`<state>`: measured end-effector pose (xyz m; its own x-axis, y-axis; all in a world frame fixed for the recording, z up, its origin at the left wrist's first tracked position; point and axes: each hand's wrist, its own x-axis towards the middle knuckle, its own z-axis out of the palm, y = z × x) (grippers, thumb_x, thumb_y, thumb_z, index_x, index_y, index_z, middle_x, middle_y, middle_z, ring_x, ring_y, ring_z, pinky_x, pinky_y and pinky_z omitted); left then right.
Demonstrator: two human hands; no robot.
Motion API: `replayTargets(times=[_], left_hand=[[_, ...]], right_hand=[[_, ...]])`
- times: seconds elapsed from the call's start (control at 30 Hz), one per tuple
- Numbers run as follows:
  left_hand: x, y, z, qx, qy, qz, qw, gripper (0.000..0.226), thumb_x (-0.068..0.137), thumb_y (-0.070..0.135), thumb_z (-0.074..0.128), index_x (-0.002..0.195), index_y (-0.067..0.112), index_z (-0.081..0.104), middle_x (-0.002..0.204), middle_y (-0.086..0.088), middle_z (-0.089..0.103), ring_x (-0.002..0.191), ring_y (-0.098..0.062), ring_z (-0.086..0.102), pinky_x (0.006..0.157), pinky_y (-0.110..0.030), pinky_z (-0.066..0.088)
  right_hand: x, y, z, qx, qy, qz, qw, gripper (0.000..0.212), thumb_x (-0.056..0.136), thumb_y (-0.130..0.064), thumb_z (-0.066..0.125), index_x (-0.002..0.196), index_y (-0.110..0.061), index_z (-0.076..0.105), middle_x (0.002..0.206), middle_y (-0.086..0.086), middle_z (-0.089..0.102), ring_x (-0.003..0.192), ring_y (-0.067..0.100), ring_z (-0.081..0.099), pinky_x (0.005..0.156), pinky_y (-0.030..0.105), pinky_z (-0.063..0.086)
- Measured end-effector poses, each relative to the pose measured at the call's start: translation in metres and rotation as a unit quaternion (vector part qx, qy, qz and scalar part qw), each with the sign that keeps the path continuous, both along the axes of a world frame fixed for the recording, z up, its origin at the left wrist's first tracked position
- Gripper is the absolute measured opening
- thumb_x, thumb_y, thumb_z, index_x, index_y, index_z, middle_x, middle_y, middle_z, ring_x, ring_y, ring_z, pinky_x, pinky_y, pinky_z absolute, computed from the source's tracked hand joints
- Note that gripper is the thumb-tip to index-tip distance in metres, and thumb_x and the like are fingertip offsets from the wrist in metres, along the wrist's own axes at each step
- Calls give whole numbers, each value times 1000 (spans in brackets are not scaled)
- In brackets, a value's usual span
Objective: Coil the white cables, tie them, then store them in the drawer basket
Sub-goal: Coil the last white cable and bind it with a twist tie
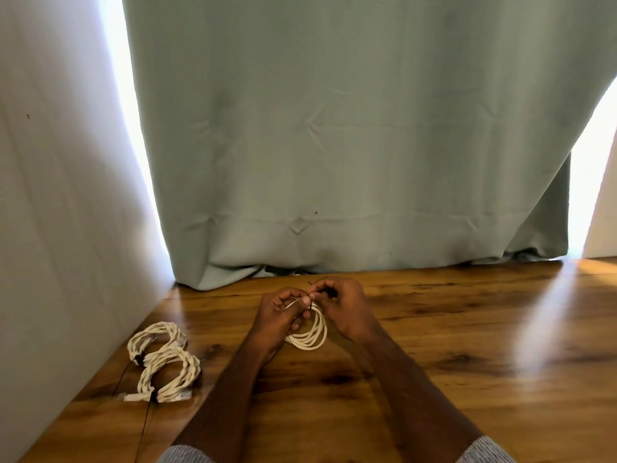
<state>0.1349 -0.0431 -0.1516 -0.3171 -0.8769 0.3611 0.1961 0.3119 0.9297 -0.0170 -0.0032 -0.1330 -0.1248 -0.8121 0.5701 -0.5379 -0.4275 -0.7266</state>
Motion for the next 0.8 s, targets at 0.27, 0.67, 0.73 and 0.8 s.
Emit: replayTargets(times=[0.27, 0.67, 0.73, 0.8], left_hand=[[-6, 0, -3, -24, -23, 69, 997, 8, 81, -2, 75, 89, 0, 74, 71, -7, 71, 55, -12, 56, 45, -19, 40], [-7, 4, -2, -3, 19, 0, 1000, 8, 87, -4, 67, 92, -11, 67, 60, -14, 60, 38, -11, 38, 41, -18, 29], [-7, 5, -2, -9, 15, -7, 1000, 9, 87, -4, 67, 92, -11, 67, 59, -13, 60, 39, -12, 38, 41, -18, 29], [-6, 4, -2, -11, 10, -11, 1000, 6, 87, -3, 67, 90, -7, 69, 60, -14, 60, 39, -12, 38, 41, -18, 29]], right_hand=[[-1, -4, -5, 10, -73, 10, 997, 12, 86, -2, 74, 91, -12, 78, 82, -7, 74, 79, 7, 71, 78, 24, 56], [0, -1, -5, 64, -333, 75, 938, 14, 85, 4, 74, 95, -4, 69, 90, 19, 77, 78, 24, 73, 73, 33, 60], [0, -1, -6, 72, -345, 79, 933, 12, 85, 4, 74, 93, -4, 72, 89, 20, 77, 76, 23, 73, 71, 32, 60], [-2, 0, -7, 77, -348, 86, 930, 10, 85, 3, 73, 92, -4, 73, 86, 18, 77, 73, 21, 72, 68, 30, 59]])
